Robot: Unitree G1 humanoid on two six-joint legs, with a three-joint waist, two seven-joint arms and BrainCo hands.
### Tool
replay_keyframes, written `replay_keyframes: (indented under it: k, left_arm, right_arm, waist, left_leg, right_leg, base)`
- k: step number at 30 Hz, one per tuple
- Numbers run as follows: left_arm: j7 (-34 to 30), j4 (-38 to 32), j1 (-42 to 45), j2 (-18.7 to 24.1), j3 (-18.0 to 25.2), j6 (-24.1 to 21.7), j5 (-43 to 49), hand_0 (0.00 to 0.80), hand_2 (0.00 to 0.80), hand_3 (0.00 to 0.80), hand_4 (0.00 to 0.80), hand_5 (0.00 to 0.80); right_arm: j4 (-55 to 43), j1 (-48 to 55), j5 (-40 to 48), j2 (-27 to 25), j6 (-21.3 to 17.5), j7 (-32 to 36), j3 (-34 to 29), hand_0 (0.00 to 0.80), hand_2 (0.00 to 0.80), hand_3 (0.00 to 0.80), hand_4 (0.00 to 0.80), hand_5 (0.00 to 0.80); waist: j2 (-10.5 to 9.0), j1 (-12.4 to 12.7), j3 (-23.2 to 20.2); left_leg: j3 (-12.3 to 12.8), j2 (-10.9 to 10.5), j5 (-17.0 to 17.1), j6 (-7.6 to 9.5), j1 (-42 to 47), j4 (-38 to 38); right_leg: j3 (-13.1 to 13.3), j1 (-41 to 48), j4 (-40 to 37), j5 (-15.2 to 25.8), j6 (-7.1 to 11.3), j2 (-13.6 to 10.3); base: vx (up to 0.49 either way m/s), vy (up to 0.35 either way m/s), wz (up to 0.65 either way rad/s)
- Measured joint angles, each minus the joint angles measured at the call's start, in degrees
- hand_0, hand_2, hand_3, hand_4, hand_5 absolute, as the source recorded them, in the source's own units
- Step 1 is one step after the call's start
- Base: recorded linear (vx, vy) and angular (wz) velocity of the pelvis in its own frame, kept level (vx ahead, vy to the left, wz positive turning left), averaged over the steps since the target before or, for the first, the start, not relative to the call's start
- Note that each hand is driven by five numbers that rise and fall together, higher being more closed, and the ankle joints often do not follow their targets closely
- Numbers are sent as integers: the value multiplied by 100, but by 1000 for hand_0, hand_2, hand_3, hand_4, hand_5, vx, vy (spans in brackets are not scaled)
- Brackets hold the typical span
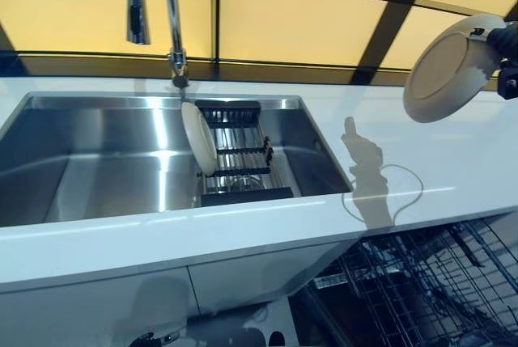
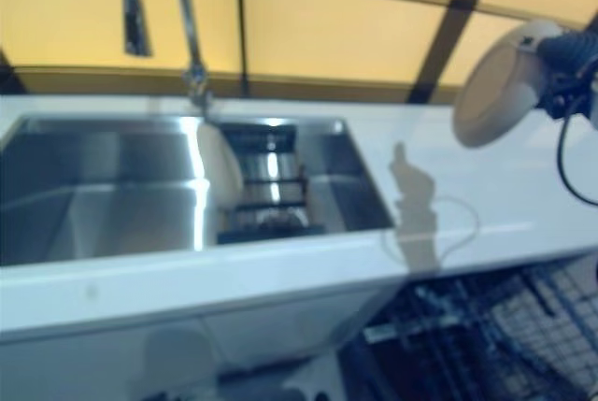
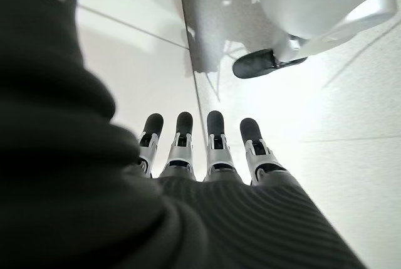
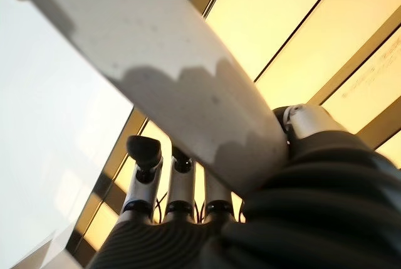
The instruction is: Take plates into dishwasher
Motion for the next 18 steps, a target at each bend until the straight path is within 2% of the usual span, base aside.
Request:
replay_keyframes:
  k: [3,6,8,14,18]
  left_arm:
    - [-42,108,-32,-11,-1,-5,112,0,0,0,0,0]
    - [-68,158,-57,-28,-6,-9,218,0,0,0,0,0]
    - [-108,190,-15,-34,-2,-13,263,0,0,0,0,0]
    - [-149,220,7,-41,22,-14,444,0,0,0,0,0]
    - [-234,218,-39,-49,57,-17,448,0,0,0,0,0]
  right_arm:
    - [-5,105,-284,-233,-6,370,-1,800,800,800,800,800]
    - [-18,541,-614,-589,-46,663,-24,800,800,800,800,800]
    - [-96,871,-809,-679,-84,821,-143,800,800,800,800,800]
    - [-706,2601,-1051,-903,-354,1234,-1450,800,800,800,800,800]
    - [-1386,4198,-1300,-912,-621,1406,-2645,800,800,800,800,800]
  waist:
    - [58,-142,-83]
    - [104,-191,-133]
    - [135,-326,-152]
    - [210,-595,-192]
    - [250,-795,-168]
  left_leg:
    - [94,10,-14,-7,15,0]
    - [187,11,-40,-13,61,-18]
    - [269,17,-66,-17,91,-23]
    - [486,24,-112,-35,74,-24]
    - [587,36,-147,-61,96,-20]
  right_leg:
    - [94,-38,0,18,-4,21]
    - [200,-48,-2,20,-2,36]
    - [258,-64,-3,26,7,46]
    - [480,-217,-1,49,32,95]
    - [579,-257,1,60,22,134]
  base:
    - [15,-6,-17]
    - [15,-11,-14]
    - [5,-13,-19]
    - [-3,-18,-21]
    - [-6,-36,-14]
